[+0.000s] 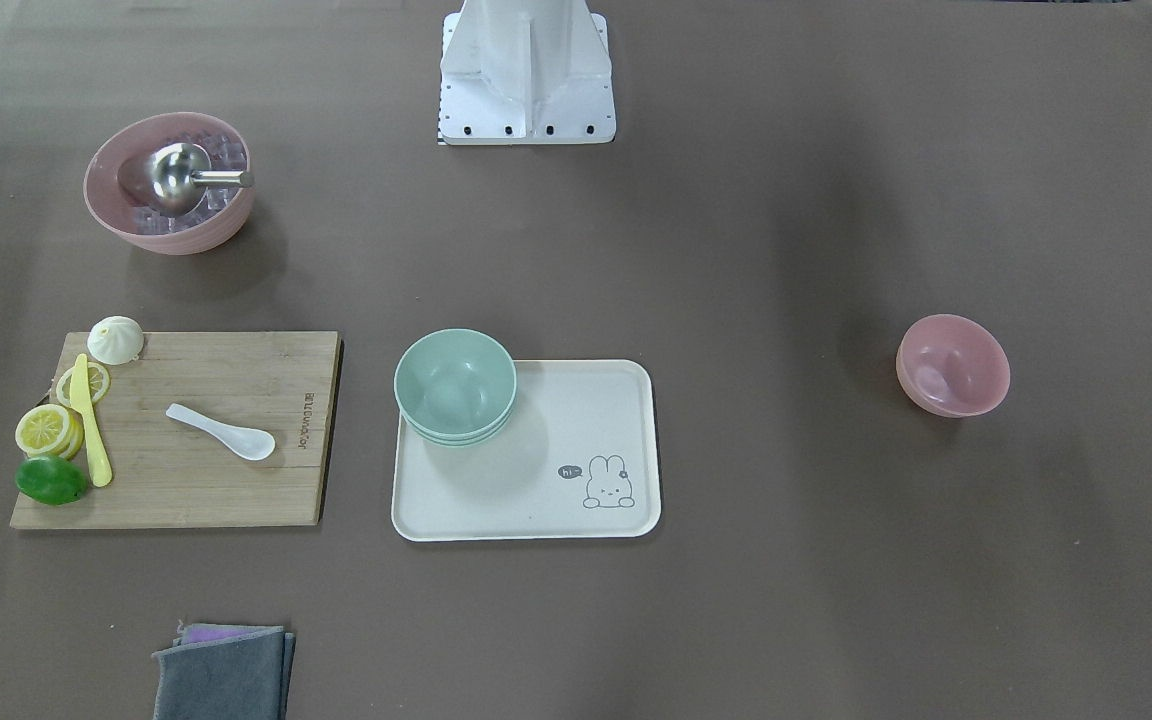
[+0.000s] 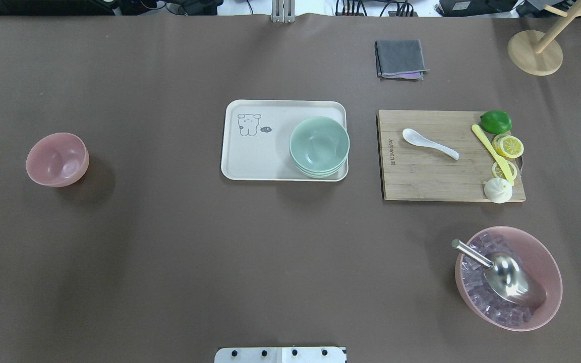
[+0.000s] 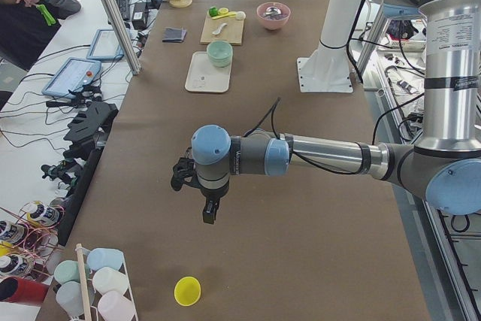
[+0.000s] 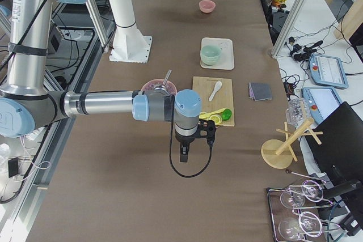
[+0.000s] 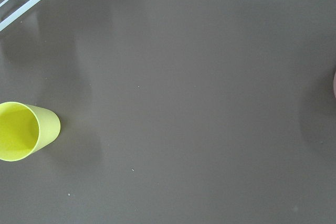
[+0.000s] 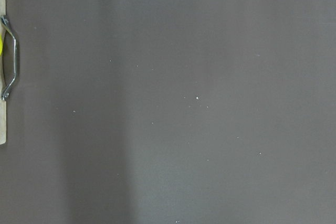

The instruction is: Stack pink bowl on green and place spoon

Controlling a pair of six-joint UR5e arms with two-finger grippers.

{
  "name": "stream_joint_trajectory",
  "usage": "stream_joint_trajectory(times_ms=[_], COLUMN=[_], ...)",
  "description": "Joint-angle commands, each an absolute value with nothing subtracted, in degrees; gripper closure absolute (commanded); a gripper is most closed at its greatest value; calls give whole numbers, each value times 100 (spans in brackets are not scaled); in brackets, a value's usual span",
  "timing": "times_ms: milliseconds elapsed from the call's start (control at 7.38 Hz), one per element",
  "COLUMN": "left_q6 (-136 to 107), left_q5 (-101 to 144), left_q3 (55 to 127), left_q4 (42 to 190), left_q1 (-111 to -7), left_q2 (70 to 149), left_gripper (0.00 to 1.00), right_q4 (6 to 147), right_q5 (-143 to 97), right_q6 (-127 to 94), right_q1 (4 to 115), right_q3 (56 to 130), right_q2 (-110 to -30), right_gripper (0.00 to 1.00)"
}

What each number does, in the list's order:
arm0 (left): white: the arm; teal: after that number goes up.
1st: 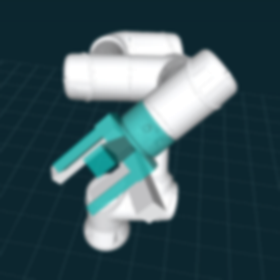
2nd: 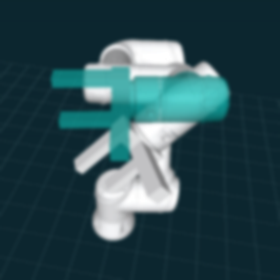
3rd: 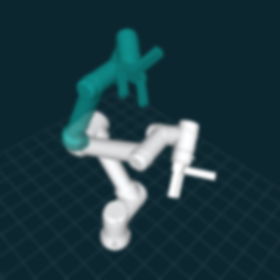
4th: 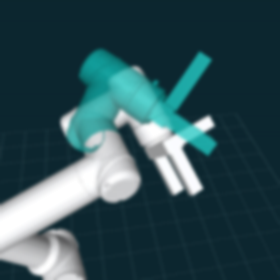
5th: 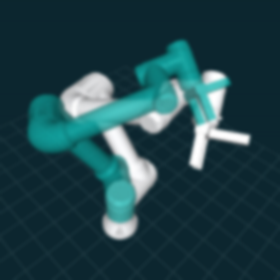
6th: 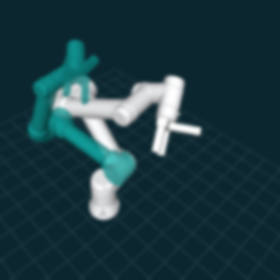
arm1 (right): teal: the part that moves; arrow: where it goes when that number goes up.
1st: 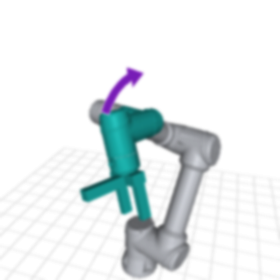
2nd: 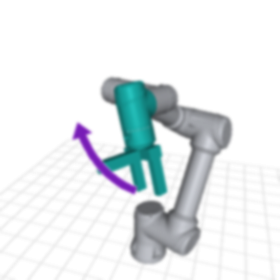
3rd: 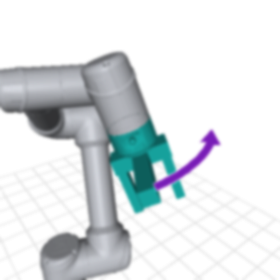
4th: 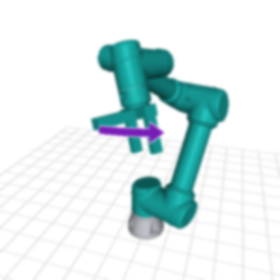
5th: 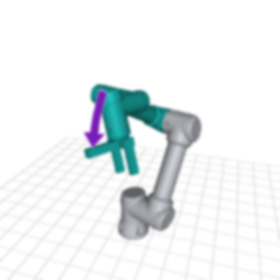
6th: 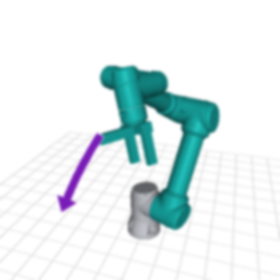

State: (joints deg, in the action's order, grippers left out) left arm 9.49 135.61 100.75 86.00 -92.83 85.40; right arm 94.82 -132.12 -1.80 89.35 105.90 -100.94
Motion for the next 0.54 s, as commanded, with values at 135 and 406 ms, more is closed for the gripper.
stream_joint_trajectory(times_ms=[135, 406], left_q6=[958, 1011], left_q5=[13553, 13570], left_q3=[10107, 10169], left_q4=[8631, 8657], left_q1=[-9272, -9272], left_q2=[8613, 8927], left_gripper=[1, 1], right_q4=[9466, 9231], right_q5=[-13219, -13228], right_q6=[-176, -184], right_q1=[8930, 8930], right_q3=[10591, 10635], right_q2=[-10072, -10063], right_gripper=[0, 0])
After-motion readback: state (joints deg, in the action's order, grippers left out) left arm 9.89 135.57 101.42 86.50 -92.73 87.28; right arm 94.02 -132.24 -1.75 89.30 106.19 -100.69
